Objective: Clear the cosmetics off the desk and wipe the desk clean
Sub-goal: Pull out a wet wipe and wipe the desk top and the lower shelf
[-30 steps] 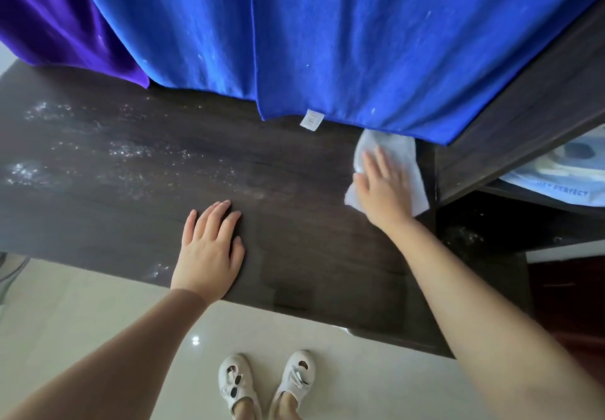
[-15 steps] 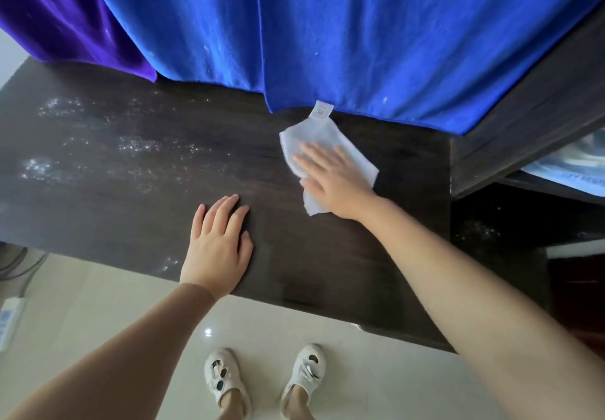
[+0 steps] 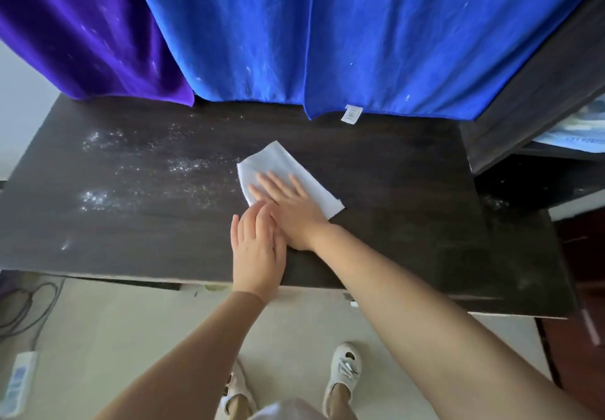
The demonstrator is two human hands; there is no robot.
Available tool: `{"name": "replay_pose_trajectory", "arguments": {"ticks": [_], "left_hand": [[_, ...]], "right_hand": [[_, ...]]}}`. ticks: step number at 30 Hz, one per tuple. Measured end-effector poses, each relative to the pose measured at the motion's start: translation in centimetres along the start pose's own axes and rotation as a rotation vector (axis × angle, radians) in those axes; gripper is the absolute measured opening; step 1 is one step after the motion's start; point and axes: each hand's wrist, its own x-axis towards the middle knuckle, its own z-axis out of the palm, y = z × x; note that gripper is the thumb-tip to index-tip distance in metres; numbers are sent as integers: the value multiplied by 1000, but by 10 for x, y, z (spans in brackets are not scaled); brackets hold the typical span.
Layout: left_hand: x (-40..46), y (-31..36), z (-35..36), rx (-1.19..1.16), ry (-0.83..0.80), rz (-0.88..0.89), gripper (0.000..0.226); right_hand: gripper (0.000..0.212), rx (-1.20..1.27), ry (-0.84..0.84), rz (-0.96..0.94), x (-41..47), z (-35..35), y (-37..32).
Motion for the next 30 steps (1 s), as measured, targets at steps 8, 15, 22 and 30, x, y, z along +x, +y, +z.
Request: {"name": "replay_pose_trajectory", "arguments": {"ticks": [8,15,22,30], "left_hand": [[25,-142,-102,342,-84,45,48],[28,-157,-111,285,-99,87,46],[36,-168,-126,24,-107,74,47],[42,-191,-140,258,-115,96,46]], "right_hand": [[48,122,247,703,-105,22,66],[51,175,449,1019,-64,40,-70],[48,22,188,-35,0,37,-158],[59,226,231,1140,-107,28,39]]}}
